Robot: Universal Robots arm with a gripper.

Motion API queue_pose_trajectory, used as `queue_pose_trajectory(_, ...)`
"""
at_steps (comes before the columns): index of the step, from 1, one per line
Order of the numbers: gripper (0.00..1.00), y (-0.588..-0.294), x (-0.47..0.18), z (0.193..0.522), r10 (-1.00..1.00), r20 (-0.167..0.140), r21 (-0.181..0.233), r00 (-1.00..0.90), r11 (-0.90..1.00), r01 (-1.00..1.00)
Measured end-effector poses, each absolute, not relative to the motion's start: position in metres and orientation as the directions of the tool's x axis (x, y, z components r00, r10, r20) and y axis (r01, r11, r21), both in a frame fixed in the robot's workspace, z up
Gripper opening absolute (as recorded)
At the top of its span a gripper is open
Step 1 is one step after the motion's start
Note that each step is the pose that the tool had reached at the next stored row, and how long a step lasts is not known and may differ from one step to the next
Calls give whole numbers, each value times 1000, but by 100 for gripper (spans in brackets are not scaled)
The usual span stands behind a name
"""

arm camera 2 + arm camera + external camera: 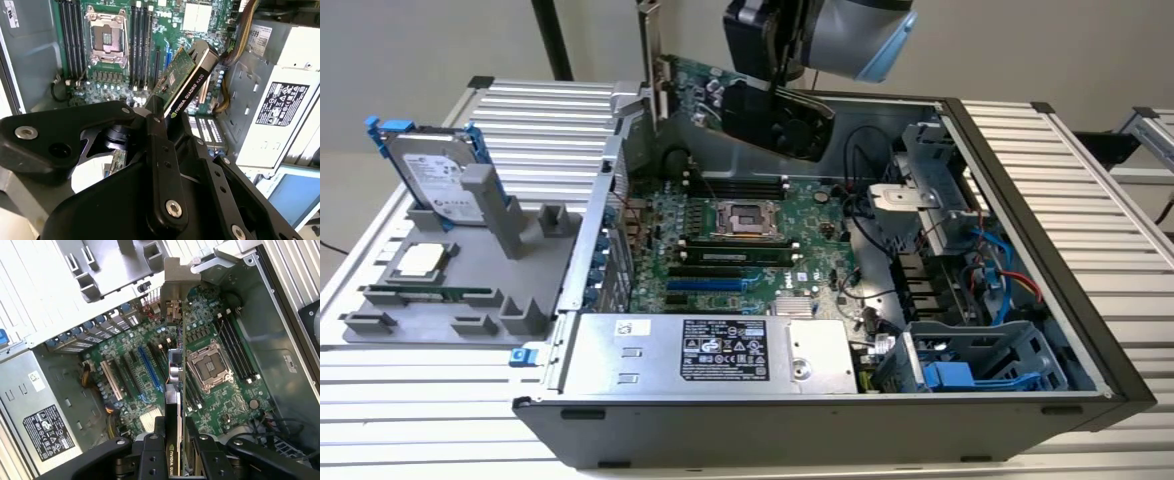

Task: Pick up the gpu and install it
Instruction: 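Insert the gpu into the slot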

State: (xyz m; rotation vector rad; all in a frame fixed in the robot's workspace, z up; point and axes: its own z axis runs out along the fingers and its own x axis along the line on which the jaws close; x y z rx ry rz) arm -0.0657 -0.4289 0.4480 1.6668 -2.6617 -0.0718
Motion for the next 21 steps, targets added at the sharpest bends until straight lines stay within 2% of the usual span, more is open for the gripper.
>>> queue_pose_trajectory(21, 0, -429, -66, 448, -924, -25, 37, -382, 381, -924)
